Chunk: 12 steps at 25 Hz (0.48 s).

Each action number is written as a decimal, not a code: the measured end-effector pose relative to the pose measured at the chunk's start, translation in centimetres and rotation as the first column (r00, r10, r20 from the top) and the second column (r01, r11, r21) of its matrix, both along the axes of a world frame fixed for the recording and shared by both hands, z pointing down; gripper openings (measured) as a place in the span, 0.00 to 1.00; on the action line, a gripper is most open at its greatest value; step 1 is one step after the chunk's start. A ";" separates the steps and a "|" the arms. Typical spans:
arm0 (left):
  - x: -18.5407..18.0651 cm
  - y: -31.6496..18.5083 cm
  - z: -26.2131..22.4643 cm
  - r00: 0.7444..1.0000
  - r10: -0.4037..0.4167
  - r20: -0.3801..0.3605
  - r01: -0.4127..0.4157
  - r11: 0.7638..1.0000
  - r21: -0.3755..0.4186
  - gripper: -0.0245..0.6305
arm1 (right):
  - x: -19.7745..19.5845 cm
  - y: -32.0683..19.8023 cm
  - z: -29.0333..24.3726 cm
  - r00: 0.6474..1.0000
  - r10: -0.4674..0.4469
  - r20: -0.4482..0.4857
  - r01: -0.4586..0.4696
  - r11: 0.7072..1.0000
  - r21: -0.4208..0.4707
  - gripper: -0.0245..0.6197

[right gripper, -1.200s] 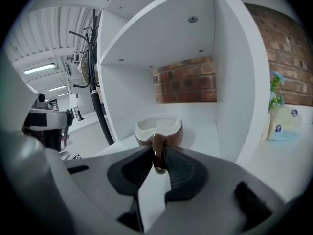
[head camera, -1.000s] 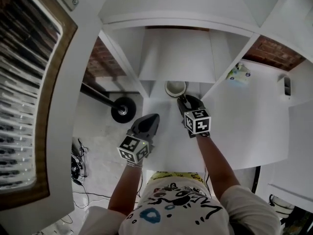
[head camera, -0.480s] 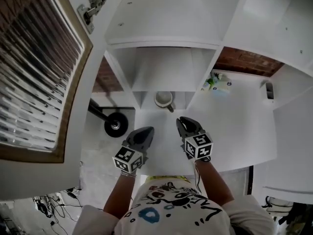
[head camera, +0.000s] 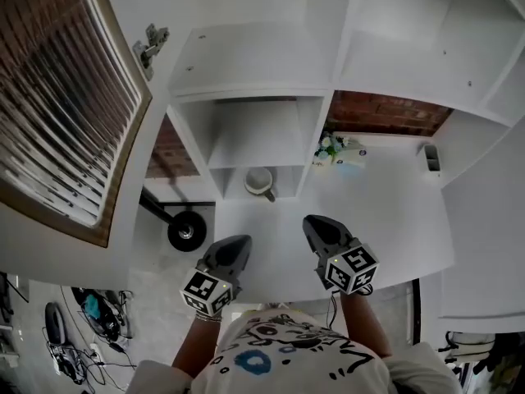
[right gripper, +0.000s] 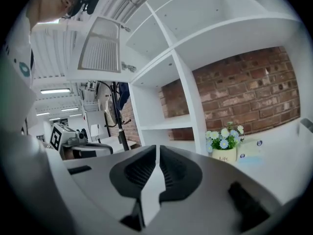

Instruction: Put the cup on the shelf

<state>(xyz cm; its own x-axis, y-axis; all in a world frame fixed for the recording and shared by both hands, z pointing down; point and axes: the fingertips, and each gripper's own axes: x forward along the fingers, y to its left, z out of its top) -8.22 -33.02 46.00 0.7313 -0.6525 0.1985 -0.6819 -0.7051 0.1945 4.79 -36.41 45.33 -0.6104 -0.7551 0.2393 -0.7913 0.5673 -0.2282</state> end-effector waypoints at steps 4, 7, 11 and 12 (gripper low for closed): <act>-0.1 0.4 -1.6 0.998 -0.018 0.053 0.016 0.999 0.032 0.06 | 0.5 1.7 -1.7 0.998 -0.056 0.027 0.055 0.998 0.028 0.09; -0.1 0.6 -3.1 0.999 -0.008 0.039 0.005 0.998 0.061 0.06 | 0.5 2.8 -2.9 0.996 -0.091 0.007 0.090 0.994 0.057 0.09; 0.5 1.2 -4.6 0.999 0.042 0.021 -0.044 0.994 0.098 0.06 | 0.1 4.1 -4.3 0.991 -0.122 -0.055 0.126 0.989 0.078 0.08; 0.7 1.4 -4.8 0.998 0.053 0.018 -0.055 0.993 0.105 0.06 | -0.2 4.3 -4.6 0.989 -0.129 -0.075 0.135 0.987 0.085 0.08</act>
<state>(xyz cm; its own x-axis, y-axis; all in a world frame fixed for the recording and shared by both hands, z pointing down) -7.57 -31.67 41.15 0.7633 -0.6302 0.1424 -0.6448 -0.7568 0.1072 4.62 -32.10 40.73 -0.6904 -0.6893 0.2194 -0.7202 0.6834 -0.1193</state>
